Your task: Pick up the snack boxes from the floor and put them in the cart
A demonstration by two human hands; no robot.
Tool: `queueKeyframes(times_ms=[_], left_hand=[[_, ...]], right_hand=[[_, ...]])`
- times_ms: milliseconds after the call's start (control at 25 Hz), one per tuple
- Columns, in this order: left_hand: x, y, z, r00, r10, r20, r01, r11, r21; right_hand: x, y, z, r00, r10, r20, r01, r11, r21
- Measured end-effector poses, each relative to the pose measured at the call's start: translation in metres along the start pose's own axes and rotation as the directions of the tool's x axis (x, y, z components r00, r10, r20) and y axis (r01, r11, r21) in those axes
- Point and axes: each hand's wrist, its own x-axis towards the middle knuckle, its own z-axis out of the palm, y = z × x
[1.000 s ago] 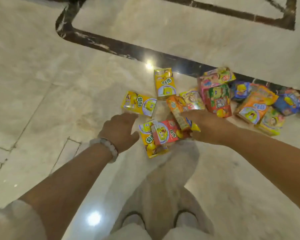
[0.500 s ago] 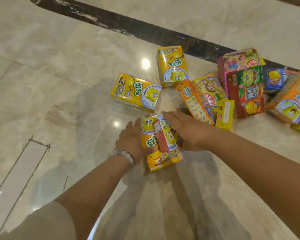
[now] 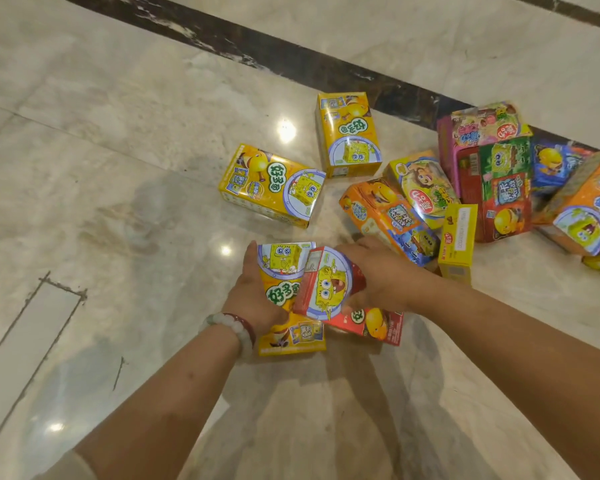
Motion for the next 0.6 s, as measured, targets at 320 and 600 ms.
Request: queueKeyframes(times_ms=[320,600], left_hand=[[-0.005,-0.005,0.004,0.986,-0.107,-0.130,0.074,0.968,-0.239],[-0.010,0.009,0.000,0.989,-0.151,0.005,0.134,0.860,-0.492]], right_hand=[[0.003,0.008,0.036,0.973,0.210,-0.097,-0.074,0.680,0.730],[0.002,-0.013,0.049,0.981,0.193,-0.031,-0.025,0.280,0.960]])
